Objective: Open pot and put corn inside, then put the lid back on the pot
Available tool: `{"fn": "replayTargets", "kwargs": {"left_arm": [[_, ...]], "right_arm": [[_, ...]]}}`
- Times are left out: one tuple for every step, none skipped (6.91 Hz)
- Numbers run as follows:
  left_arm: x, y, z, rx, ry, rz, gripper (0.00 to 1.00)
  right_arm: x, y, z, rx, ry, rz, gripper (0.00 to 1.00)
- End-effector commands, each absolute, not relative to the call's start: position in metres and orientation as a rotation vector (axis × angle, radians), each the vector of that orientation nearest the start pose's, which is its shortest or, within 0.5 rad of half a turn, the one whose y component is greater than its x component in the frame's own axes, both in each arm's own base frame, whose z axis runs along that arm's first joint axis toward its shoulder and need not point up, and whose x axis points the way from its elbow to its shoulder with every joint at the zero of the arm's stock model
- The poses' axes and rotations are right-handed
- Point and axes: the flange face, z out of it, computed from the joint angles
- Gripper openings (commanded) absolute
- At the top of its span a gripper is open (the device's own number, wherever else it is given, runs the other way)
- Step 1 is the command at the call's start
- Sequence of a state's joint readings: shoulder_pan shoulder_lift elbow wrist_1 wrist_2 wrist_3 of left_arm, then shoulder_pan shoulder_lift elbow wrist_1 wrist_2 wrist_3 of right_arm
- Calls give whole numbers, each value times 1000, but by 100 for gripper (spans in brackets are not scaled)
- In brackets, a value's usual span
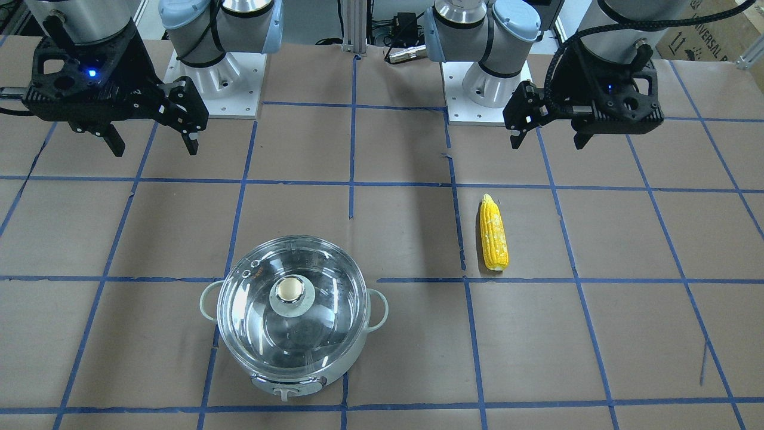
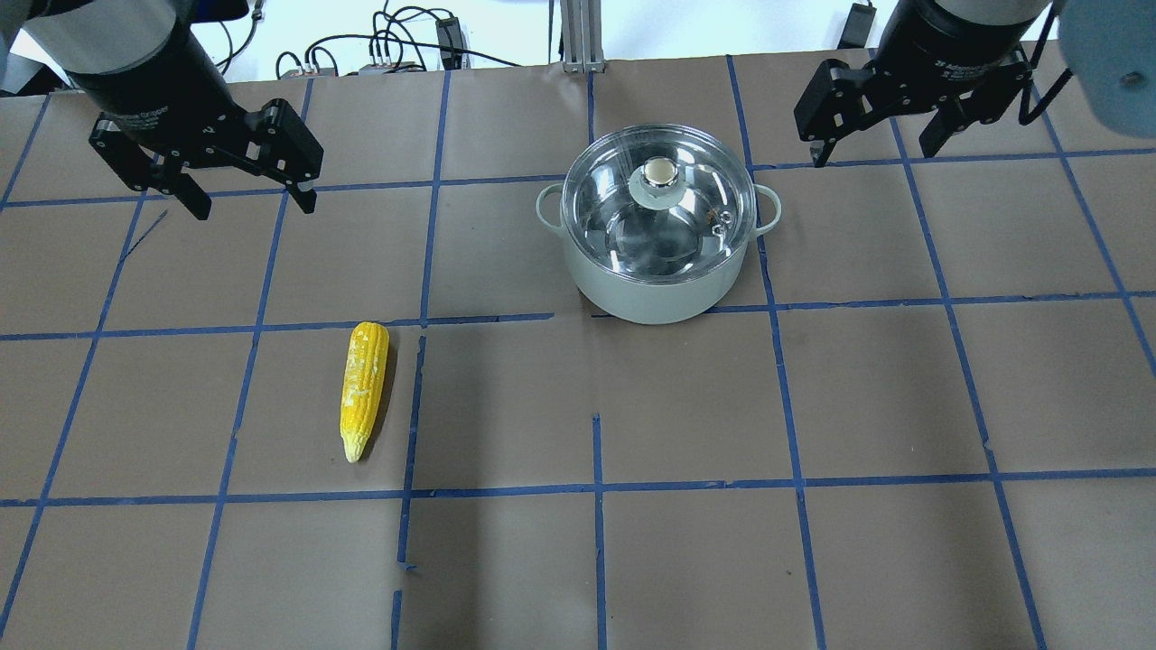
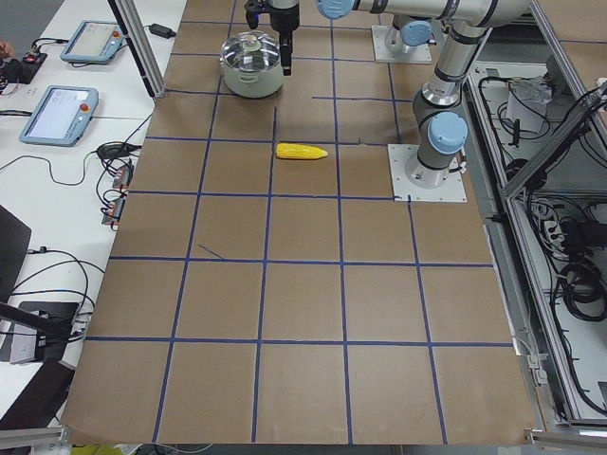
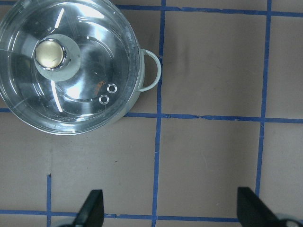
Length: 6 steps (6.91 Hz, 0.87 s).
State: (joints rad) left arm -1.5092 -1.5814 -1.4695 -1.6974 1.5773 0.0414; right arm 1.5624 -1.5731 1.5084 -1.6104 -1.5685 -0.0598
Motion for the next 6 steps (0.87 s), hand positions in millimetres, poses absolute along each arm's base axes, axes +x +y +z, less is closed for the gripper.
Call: {"fn": "replayTargets", "kwargs": {"left_arm": [[-102,-498,520,-31,3135,56,100],[-102,-498,520,-31,3135,53,100],[-102,-498,520,-31,3137,53,100],[-102,-498,520,-31,3137,53,100],[-102,-497,521,-31,3137,51,100],[-102,-497,521,-31,3137,51,100]], "right_arm": [[129,-504,518,-77,3137,-147,100],[129,-505,515,-77,3139,-140,100],[130,-506,515,-80,3139,-140,100],[130,-507,514,-80,3137,-147,100],[129,-509,515,-77,3139,-145,100],[130,-511,515,-77,3136,-152,100]]}}
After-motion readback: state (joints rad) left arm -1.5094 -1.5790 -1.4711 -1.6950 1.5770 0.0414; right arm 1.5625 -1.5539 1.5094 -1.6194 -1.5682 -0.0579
